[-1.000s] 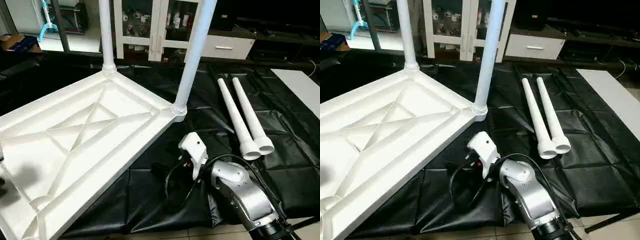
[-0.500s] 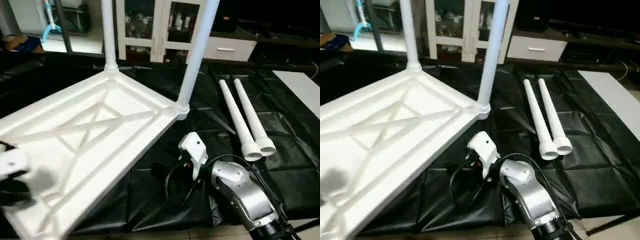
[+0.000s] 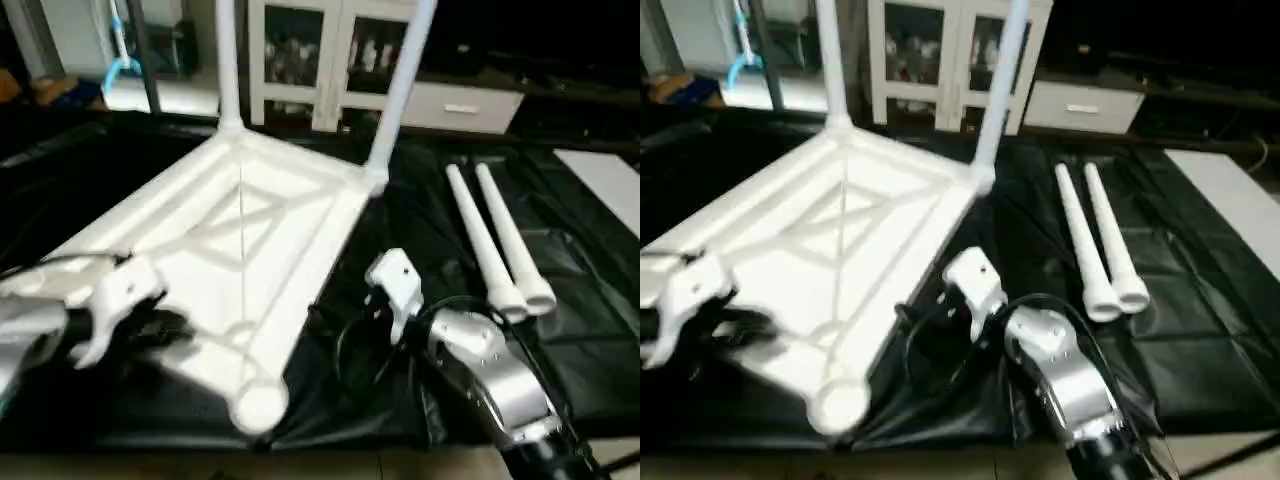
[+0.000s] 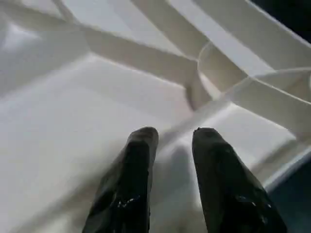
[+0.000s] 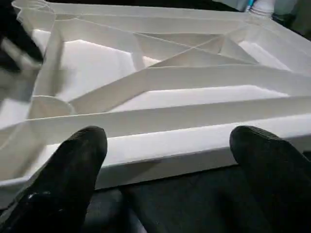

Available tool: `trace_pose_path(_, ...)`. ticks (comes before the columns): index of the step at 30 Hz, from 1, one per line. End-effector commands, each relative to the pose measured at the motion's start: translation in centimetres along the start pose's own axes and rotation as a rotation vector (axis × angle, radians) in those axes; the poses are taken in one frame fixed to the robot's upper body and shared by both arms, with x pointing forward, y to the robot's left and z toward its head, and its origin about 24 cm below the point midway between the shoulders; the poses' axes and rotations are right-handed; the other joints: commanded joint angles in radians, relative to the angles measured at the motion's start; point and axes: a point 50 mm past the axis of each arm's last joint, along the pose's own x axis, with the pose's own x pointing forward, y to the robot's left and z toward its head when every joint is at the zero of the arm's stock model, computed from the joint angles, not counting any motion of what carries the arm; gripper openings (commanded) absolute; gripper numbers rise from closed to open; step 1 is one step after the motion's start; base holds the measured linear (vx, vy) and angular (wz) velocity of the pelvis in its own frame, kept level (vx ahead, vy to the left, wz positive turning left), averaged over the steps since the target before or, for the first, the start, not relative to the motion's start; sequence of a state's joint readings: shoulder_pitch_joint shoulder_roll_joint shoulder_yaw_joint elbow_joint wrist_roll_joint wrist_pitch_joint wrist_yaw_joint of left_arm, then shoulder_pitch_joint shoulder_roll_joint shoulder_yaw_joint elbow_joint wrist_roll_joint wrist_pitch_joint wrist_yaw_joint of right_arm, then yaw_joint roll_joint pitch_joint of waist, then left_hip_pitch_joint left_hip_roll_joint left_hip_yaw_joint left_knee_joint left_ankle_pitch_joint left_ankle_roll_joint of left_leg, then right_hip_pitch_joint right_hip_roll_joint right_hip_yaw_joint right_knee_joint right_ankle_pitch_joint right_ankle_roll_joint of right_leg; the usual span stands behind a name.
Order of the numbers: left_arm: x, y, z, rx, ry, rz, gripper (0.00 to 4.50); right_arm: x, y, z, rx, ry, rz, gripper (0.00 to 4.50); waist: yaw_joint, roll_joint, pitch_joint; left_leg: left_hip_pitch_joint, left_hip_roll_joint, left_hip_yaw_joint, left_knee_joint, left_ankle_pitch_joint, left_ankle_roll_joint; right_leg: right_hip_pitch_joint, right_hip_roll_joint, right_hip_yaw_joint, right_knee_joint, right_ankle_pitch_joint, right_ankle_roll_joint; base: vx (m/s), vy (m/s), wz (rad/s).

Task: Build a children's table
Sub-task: Rotate table base

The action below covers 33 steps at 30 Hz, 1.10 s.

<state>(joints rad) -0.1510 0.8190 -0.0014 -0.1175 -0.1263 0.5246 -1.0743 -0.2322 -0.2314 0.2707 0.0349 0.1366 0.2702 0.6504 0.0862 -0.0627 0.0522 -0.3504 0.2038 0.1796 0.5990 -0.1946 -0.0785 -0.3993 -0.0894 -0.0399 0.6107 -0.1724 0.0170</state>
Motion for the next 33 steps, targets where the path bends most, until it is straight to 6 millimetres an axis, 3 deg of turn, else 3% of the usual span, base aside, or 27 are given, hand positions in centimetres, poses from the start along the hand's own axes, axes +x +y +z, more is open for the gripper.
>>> trace_pose_path(1,1.2,0.2,0.4,0.025,-0.002,0.052,1.46,-0.5,-0.9,0.3,-0.017,-0.010,-0.049,4.50,-0.011,0.030,-0.044,0.019,0.017,-0.019,-0.099,-0.477,-0.078,0.006,-0.038,0.031,-0.091,-0.486,-0.106,0.000,0.000,0.00)
trace_pose_path(2,1.4,0.3,0.5,0.023,-0.004,0.059,1.46,-0.5,-0.9,0.3,-0.017,-0.010,-0.052,4.50,-0.014,0.029,-0.046,0.012,0.017,-0.022,-0.100,-0.468,-0.080,0.013,-0.037,0.030,-0.088,-0.479,-0.105,0.000,0.000,0.00)
trace_pose_path(6,4.2,0.2,2.1,0.026,-0.074,0.123,1.46,-0.8,-2.4,1.1,-0.037,-0.047,-0.148,4.50,-0.010,0.032,-0.053,0.017,0.016,-0.017,-0.095,-0.427,-0.078,0.010,-0.034,0.030,-0.084,-0.391,-0.129,0.000,0.000,0.00)
trace_pose_path(7,4.7,0.3,2.8,0.029,-0.122,0.134,1.46,-1.0,-2.9,1.4,-0.029,-0.059,-0.170,4.50,-0.011,0.036,-0.054,0.014,0.016,-0.018,-0.095,-0.416,-0.078,0.014,-0.034,0.031,-0.080,-0.371,-0.134,0.000,0.000,0.00)
trace_pose_path(8,4.7,0.3,2.9,0.029,-0.128,0.135,1.46,-1.0,-2.9,1.4,-0.029,-0.060,-0.172,4.50,-0.013,0.032,-0.057,0.007,0.015,-0.017,-0.095,-0.389,-0.075,0.021,-0.033,0.030,-0.075,-0.336,-0.140,0.000,0.000,0.00)
trace_pose_path(9,4.5,0.6,4.8,0.036,-0.258,0.156,1.46,-1.2,-2.9,1.8,-0.019,-0.067,-0.136,4.50,-0.013,0.032,-0.060,0.008,0.015,-0.015,-0.093,-0.367,-0.073,0.021,-0.031,0.030,-0.072,-0.292,-0.148,0.000,0.000,0.00)
trace_pose_path(11,3.3,0.8,6.4,0.050,-0.366,0.123,1.46,-1.5,-2.1,2.1,-0.021,-0.056,-0.017,4.50,-0.009,0.032,-0.062,0.010,0.015,-0.012,-0.089,-0.339,-0.059,0.023,-0.029,0.030,-0.065,-0.224,-0.173,0.036,-0.004,0.00)
trace_pose_path(13,2.7,0.9,6.4,0.055,-0.355,0.100,1.46,-1.7,-1.6,2.2,-0.020,-0.048,0.054,4.50,-0.009,0.030,-0.066,0.002,0.015,-0.012,-0.086,-0.280,-0.043,0.036,-0.028,0.029,-0.053,-0.145,-0.191,0.056,-0.007,-0.03)
trace_pose_path(14,1.8,1.0,5.8,0.071,-0.302,0.053,1.46,-1.9,-0.6,2.8,-0.017,-0.045,0.178,4.50,-0.013,0.028,-0.066,-0.004,0.013,-0.011,-0.084,-0.229,-0.031,0.040,-0.025,0.029,-0.047,-0.086,-0.199,0.000,0.000,0.00)
trace_pose_path(16,0.9,1.1,4.6,0.097,-0.219,0.018,1.46,-2.1,0.7,3.8,0.003,-0.048,0.335,4.50,-0.021,0.029,-0.068,-0.002,0.010,-0.010,-0.078,-0.159,0.000,0.044,-0.021,0.030,-0.040,-0.014,-0.213,0.025,-0.004,-0.03)
trace_pose_path(19,-0.4,2.4,3.1,0.080,-0.139,0.092,1.46,-1.7,2.0,4.5,-0.099,0.025,0.502,4.50,-0.028,0.030,-0.063,0.002,0.015,-0.007,-0.078,-0.166,0.007,0.038,-0.022,0.030,-0.042,-0.040,-0.221,0.000,0.000,0.00)
trace_pose_path(20,-0.6,2.9,2.8,0.076,-0.128,0.130,1.46,-1.3,2.2,4.5,-0.141,0.050,0.518,4.50,-0.029,0.033,-0.060,0.005,0.015,-0.006,-0.080,-0.194,-0.004,0.034,-0.022,0.031,-0.046,-0.087,-0.223,0.000,0.000,0.00)
trace_pose_path(22,-0.9,3.1,2.6,0.078,-0.119,0.140,1.46,-0.7,2.3,4.5,-0.183,0.069,0.513,4.50,-0.027,0.030,-0.056,0.008,0.019,-0.006,-0.084,-0.238,-0.024,0.031,-0.027,0.033,-0.052,-0.161,-0.219,0.000,0.000,0.00)
trace_pose_path(25,-1.5,2.6,2.3,0.047,-0.106,0.083,1.46,2.6,2.4,4.0,-0.343,0.121,0.418,4.50,-0.029,0.030,-0.052,0.012,0.019,-0.011,-0.089,-0.315,-0.071,0.014,-0.033,0.034,-0.057,-0.293,-0.195,0.000,0.000,0.00)
trace_pose_path(26,-1.5,2.6,2.3,0.047,-0.106,0.083,1.46,2.6,2.4,4.0,-0.343,0.121,0.418,4.50,-0.032,0.029,-0.051,0.012,0.018,-0.011,-0.092,-0.325,-0.077,0.016,-0.030,0.033,-0.060,-0.306,-0.192,0.000,0.000,0.00)
trace_pose_path(27,-1.8,1.5,2.1,0.032,-0.091,-0.005,1.46,4.6,2.4,3.6,-0.433,0.158,0.355,4.50,-0.031,0.032,-0.053,0.013,0.020,-0.014,-0.091,-0.330,-0.089,0.015,-0.034,0.034,-0.056,-0.300,-0.191,0.000,0.000,0.00)
trace_pose_path(28,-1.9,1.2,2.1,0.031,-0.083,-0.031,1.46,5.1,2.4,3.5,-0.452,0.170,0.345,4.50,-0.033,0.032,-0.051,0.014,0.019,-0.013,-0.092,-0.336,-0.091,0.010,-0.033,0.034,-0.058,-0.306,-0.192,0.000,0.000,0.00)
trace_pose_path(29,-2.0,1.0,2.0,0.027,-0.074,-0.050,1.46,5.7,2.5,3.5,-0.445,0.168,0.342,4.50,-0.036,0.026,-0.050,0.012,0.018,-0.012,-0.095,-0.347,-0.091,0.015,-0.028,0.034,-0.060,-0.319,-0.188,0.000,0.000,0.00)
trace_pose_path(30,-2.1,0.8,1.9,0.024,-0.070,-0.062,1.46,6.2,2.8,3.6,-0.426,0.159,0.346,4.50,-0.035,0.032,-0.052,0.019,0.018,-0.010,-0.092,-0.351,-0.090,0.008,-0.028,0.037,-0.060,-0.302,-0.190,0.000,0.000,0.00)
trace_pose_path(32,-2.2,0.8,1.8,0.022,-0.070,-0.068,1.46,6.8,3.1,3.7,-0.398,0.143,0.359,4.50,-0.030,0.034,-0.051,0.022,0.018,-0.006,-0.090,-0.346,-0.084,0.007,-0.024,0.038,-0.059,-0.268,-0.193,0.000,0.000,0.00)
trace_pose_path(33,-2.2,0.8,1.8,0.022,-0.069,-0.066,1.46,7.0,3.4,3.7,-0.401,0.142,0.378,4.50,-0.030,0.029,-0.051,0.016,0.019,-0.008,-0.092,-0.326,-0.083,0.014,-0.023,0.037,-0.054,-0.239,-0.194,0.000,0.000,0.00)
